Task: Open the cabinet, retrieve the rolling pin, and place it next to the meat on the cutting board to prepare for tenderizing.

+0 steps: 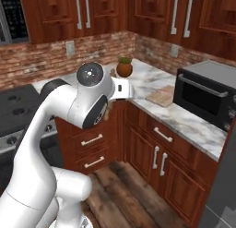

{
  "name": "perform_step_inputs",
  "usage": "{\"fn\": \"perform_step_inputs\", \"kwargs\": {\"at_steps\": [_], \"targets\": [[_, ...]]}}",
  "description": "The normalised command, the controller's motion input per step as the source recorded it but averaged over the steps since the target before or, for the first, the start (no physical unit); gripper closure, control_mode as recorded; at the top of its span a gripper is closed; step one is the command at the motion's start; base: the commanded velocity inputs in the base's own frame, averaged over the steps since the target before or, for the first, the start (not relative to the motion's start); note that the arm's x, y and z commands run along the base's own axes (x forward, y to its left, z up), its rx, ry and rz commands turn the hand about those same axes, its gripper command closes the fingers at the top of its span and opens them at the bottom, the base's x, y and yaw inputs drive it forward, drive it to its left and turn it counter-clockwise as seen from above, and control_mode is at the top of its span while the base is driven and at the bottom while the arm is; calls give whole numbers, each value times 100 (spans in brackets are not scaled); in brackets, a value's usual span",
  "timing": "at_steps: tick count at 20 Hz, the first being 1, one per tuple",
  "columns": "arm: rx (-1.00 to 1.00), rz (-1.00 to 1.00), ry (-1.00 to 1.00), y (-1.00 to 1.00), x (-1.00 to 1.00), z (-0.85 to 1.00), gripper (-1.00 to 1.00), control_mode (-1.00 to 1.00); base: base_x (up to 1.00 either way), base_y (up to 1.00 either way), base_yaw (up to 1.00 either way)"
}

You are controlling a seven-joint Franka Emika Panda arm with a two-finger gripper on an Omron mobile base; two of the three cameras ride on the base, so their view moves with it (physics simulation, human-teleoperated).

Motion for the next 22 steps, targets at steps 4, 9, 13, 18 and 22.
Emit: {"fn": "perform_step_inputs", "kwargs": {"at_steps": [4,9,13,18,22], "targets": [[0,0,0,0,0,0,100,100,45,13,-42],[0,0,0,0,0,0,100,100,47,36,-45],[0,0,0,0,0,0,100,100,56,46,-44],[0,0,0,0,0,0,100,100,70,56,-38],[0,0,0,0,0,0,100,100,78,54,-24]]}}
